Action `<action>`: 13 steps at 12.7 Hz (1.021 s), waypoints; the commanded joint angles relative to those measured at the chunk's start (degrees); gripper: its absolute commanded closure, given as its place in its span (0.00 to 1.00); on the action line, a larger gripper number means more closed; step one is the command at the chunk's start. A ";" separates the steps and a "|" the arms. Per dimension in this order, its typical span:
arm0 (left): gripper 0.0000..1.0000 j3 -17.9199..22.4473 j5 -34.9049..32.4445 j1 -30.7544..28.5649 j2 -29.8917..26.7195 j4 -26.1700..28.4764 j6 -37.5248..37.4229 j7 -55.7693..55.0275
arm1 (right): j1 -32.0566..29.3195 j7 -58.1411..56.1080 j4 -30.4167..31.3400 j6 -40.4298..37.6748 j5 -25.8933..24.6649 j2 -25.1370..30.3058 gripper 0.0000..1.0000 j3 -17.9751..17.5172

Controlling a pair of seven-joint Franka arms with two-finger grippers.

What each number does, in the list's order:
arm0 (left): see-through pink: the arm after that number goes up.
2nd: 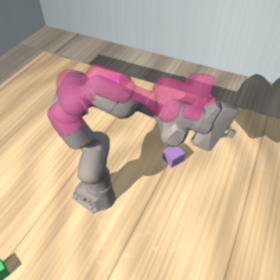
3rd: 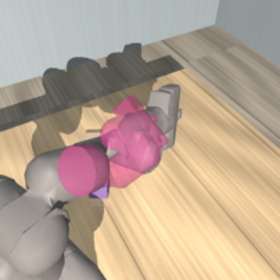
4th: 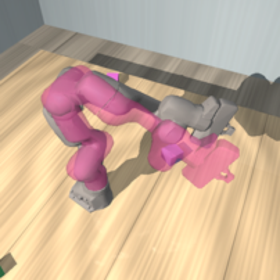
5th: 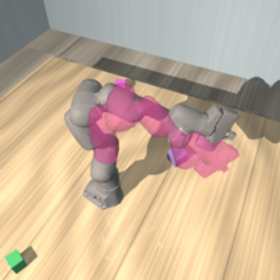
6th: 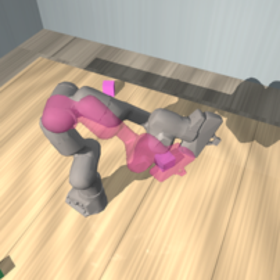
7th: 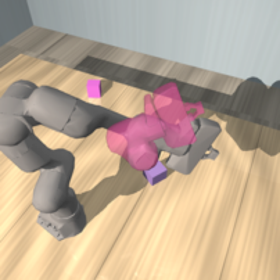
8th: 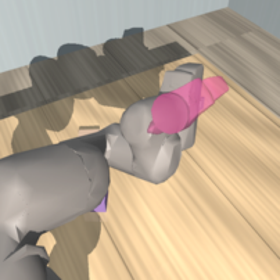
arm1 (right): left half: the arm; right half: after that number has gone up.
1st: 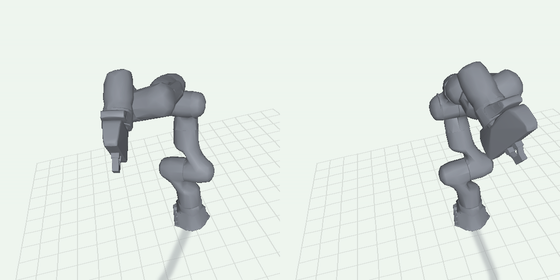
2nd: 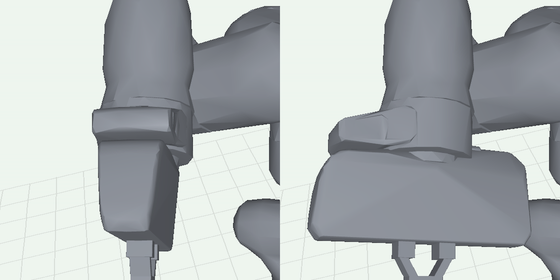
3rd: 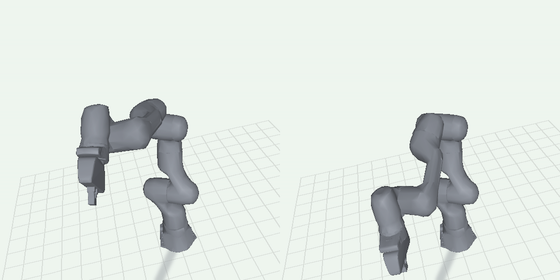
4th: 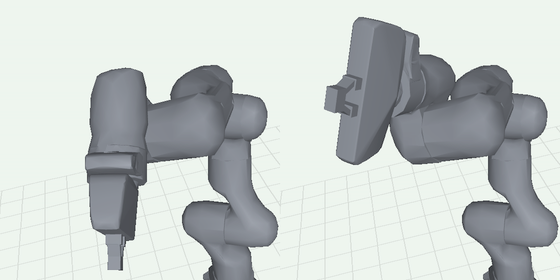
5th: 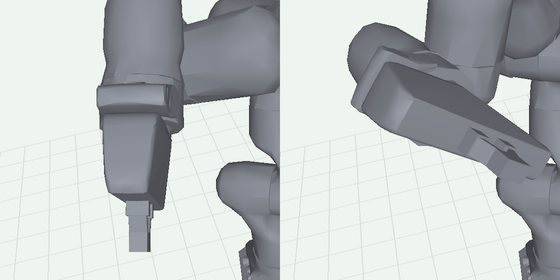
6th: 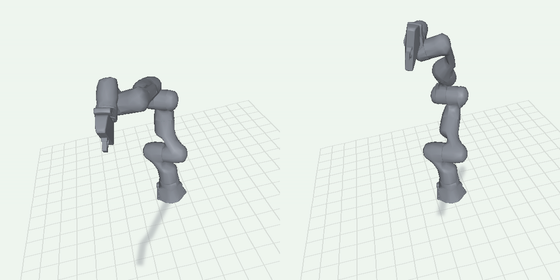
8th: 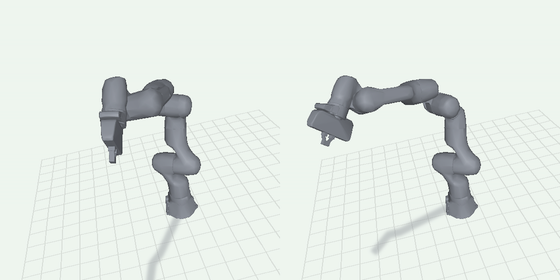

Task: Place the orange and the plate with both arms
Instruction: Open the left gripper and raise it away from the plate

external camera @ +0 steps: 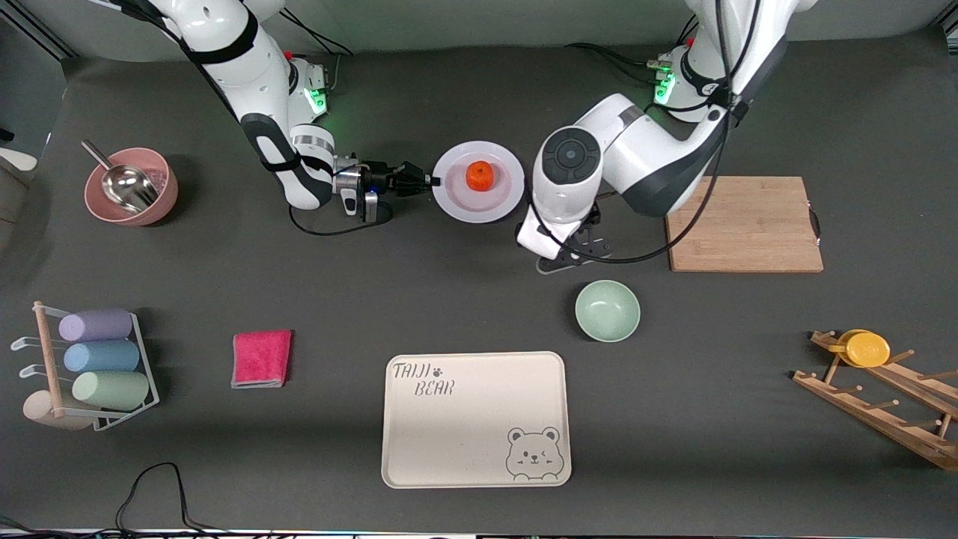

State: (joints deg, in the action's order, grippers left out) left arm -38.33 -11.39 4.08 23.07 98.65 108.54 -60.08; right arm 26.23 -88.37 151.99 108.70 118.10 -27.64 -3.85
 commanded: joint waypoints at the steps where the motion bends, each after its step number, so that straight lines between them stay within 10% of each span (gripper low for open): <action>1: 0.00 4.99 4.87 0.32 -4.25 -3.26 -5.95 5.31 | 0.13 -1.72 -0.99 0.54 1.61 -1.36 1.00 -0.63; 7: 0.00 17.20 6.99 0.49 -9.26 -7.68 -15.28 22.69 | -1.53 2.22 0.24 0.28 0.30 7.40 1.00 -0.55; 13: 0.00 29.69 8.84 -0.21 -15.07 -7.15 -21.08 38.97 | -5.58 27.76 2.53 0.46 -14.36 27.96 1.00 -0.28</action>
State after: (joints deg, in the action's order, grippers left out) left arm -11.28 -3.68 3.30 10.46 90.84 89.43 -24.33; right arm 21.78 -69.65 151.78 108.96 107.74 -9.29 -3.85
